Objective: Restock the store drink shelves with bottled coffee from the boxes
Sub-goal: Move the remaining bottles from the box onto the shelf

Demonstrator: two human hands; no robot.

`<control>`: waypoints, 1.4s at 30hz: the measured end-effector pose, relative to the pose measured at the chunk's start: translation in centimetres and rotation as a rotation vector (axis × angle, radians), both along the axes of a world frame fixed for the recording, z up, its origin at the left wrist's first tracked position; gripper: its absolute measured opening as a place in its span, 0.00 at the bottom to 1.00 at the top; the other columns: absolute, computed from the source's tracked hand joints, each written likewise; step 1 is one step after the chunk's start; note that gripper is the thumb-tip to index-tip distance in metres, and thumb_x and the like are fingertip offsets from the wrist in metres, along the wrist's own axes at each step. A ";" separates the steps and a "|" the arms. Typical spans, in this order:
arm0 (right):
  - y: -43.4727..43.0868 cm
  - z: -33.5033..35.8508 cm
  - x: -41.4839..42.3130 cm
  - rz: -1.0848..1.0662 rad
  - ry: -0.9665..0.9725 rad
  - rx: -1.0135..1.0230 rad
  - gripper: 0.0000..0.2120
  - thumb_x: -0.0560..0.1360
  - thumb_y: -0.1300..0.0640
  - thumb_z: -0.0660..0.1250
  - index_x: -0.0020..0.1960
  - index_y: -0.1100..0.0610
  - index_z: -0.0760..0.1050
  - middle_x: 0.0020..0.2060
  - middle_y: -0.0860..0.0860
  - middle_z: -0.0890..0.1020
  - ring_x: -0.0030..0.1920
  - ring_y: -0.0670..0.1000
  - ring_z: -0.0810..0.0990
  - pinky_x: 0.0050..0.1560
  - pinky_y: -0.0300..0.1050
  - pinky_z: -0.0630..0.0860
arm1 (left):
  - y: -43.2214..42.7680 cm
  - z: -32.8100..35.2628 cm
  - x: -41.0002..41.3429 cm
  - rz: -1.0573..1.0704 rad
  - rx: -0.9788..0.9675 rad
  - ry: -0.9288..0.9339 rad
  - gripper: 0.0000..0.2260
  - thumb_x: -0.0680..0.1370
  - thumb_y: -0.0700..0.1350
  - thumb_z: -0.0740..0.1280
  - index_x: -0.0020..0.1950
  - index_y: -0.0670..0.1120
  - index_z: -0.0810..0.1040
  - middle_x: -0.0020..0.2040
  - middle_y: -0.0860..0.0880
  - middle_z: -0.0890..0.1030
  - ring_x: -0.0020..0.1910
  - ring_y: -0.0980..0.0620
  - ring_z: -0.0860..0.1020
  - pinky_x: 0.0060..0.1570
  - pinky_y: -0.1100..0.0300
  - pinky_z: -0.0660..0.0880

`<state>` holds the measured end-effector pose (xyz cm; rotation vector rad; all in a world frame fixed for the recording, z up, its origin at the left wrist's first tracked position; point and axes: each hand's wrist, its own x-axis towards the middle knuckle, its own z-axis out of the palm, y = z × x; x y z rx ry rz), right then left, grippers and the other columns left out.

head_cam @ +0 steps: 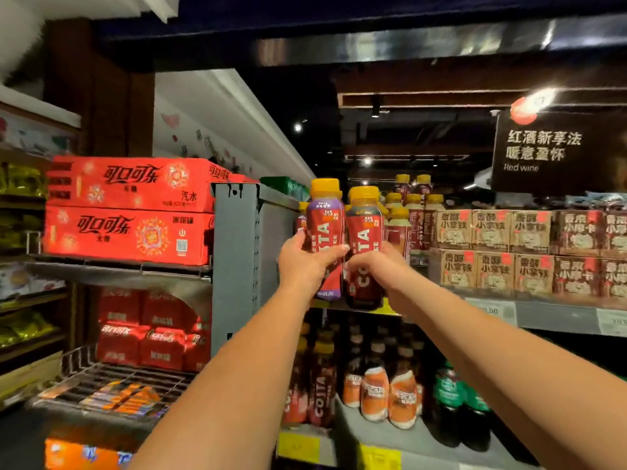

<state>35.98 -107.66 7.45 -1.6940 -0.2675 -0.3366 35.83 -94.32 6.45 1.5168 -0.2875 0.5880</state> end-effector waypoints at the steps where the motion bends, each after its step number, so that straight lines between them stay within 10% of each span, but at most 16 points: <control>1: 0.4 0.4 1.2 -0.003 -0.004 0.014 0.18 0.66 0.67 0.70 0.55 0.61 0.76 0.46 0.57 0.83 0.43 0.54 0.82 0.39 0.44 0.76 | 0.3 0.5 1.1 0.013 0.003 -0.007 0.16 0.68 0.44 0.77 0.52 0.48 0.76 0.41 0.54 0.80 0.37 0.60 0.79 0.31 0.69 0.73; 18: 2.0 1.2 13.1 -0.091 -0.036 0.037 0.21 0.66 0.64 0.72 0.57 0.58 0.72 0.48 0.55 0.81 0.49 0.56 0.81 0.43 0.46 0.75 | -0.1 0.6 13.1 0.410 0.146 0.080 0.23 0.69 0.59 0.73 0.60 0.49 0.79 0.55 0.48 0.81 0.54 0.46 0.78 0.44 0.56 0.73; 34: 2.8 -0.9 15.5 0.102 -0.028 -0.099 0.14 0.67 0.60 0.76 0.46 0.49 0.72 0.47 0.51 0.82 0.49 0.51 0.81 0.52 0.48 0.76 | 0.0 -1.8 13.2 0.687 0.309 0.097 0.16 0.78 0.52 0.65 0.62 0.45 0.69 0.58 0.45 0.78 0.56 0.43 0.77 0.47 0.52 0.73; 42: 2.3 -1.4 15.8 0.112 -0.023 -0.161 0.24 0.62 0.60 0.79 0.56 0.56 0.74 0.47 0.51 0.83 0.49 0.51 0.81 0.50 0.46 0.75 | -0.5 -3.3 14.2 0.745 0.283 0.016 0.19 0.80 0.49 0.62 0.70 0.46 0.69 0.59 0.47 0.76 0.57 0.47 0.75 0.51 0.54 0.73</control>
